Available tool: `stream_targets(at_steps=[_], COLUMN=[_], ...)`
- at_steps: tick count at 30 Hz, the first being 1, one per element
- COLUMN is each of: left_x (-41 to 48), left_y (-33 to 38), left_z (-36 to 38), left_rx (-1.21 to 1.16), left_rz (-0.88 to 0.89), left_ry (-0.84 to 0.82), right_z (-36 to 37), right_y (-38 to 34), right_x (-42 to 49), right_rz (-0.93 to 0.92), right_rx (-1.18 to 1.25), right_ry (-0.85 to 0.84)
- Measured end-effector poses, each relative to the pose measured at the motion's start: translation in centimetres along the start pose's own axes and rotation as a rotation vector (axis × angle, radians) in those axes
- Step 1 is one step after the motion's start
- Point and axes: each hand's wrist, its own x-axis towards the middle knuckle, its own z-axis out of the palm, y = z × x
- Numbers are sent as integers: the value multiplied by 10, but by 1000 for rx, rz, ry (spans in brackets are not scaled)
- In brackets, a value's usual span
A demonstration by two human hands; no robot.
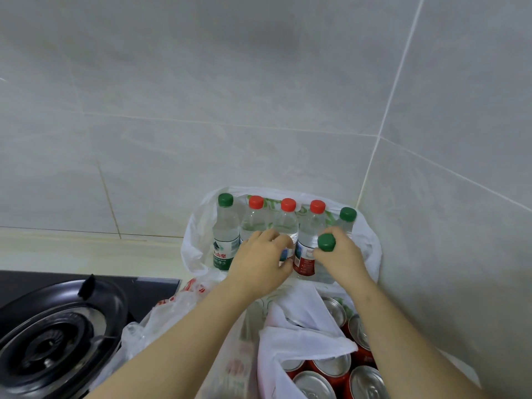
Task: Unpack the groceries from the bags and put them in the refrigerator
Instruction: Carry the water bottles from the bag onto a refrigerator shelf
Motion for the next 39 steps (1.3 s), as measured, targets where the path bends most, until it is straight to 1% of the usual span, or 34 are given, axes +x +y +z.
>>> stream_targets(at_steps=[2, 7, 12, 15, 21, 24, 28, 32, 34, 37, 39], left_x=[-3, -6, -8, -10, -7, 6, 29, 54, 63, 73, 75], left_y=[-5, -16, -25, -32, -52, -58, -67, -76, -80, -91, -96], left_z=[-1, -3, -9, -10, -14, -19, -24, -23, -23, -22, -20], left_rx=[-3, -24, -43, -55, -27, -13, -49, 62, 120, 138, 128], left_rz=[-11, -45, -81, -112, -153, -167, -252, -349, -377, -394, -381], left_ry=[16, 47, 64, 70, 49, 48, 153, 220, 177, 3, -67], right_z=[7, 20, 32, 44, 74, 78, 82, 86, 84, 83, 83], right_y=[0, -6, -24, -34, -48, -48, -45, -43, -41, -41, -42], right_x=[-3, -2, 3, 10, 25, 32, 37, 39, 40, 40, 40], right_rz=[53, -7, -87, -81, -64, -36, -12, 21, 32, 41, 49], right_rx=[29, 28, 173, 260, 229, 259, 315, 375, 379, 425, 443], right_ry=[-48, -45, -131, -137, -174, -173, -183, -201, -211, -232, -240])
